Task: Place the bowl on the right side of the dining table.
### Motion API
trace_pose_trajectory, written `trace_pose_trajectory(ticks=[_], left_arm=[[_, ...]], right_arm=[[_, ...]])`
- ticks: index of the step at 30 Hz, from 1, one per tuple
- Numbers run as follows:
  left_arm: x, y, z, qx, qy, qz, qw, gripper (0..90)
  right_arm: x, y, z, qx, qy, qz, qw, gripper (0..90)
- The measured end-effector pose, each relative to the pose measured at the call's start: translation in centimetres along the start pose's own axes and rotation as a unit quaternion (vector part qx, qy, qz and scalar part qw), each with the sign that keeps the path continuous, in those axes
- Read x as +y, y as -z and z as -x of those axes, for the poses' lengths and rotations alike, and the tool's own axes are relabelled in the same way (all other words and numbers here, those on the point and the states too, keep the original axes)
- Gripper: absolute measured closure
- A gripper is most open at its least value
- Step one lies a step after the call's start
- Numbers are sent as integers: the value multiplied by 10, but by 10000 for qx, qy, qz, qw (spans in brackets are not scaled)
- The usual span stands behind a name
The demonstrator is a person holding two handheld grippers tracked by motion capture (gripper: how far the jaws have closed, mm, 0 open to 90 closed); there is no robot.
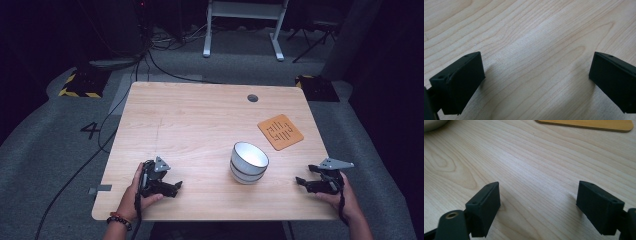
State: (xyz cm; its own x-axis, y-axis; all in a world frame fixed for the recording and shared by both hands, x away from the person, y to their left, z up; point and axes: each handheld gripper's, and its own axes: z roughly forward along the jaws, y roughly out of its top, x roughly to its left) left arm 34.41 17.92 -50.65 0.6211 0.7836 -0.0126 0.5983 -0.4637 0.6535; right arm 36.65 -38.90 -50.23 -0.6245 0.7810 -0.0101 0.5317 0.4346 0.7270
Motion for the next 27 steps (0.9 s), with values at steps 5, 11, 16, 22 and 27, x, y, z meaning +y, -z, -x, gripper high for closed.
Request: trace_pose_trajectory(ticks=[5,11,16,22,27], left_arm=[[0,0,0,10,-4,-7,10000,1],[0,0,0,4,20,3,10000,1],[0,0,0,4,21,1,10000,1],[0,0,0,4,18,6,10000,1],[0,0,0,1,27,4,10000,1]], right_arm=[[2,1,0,80,12,60,9999,190],[11,10,-6,54,131,182,9997,194],[18,16,-12,128,227,325,9991,198],[29,21,-19,224,367,414,9982,199],[37,22,-25,303,453,468,9974,200]])
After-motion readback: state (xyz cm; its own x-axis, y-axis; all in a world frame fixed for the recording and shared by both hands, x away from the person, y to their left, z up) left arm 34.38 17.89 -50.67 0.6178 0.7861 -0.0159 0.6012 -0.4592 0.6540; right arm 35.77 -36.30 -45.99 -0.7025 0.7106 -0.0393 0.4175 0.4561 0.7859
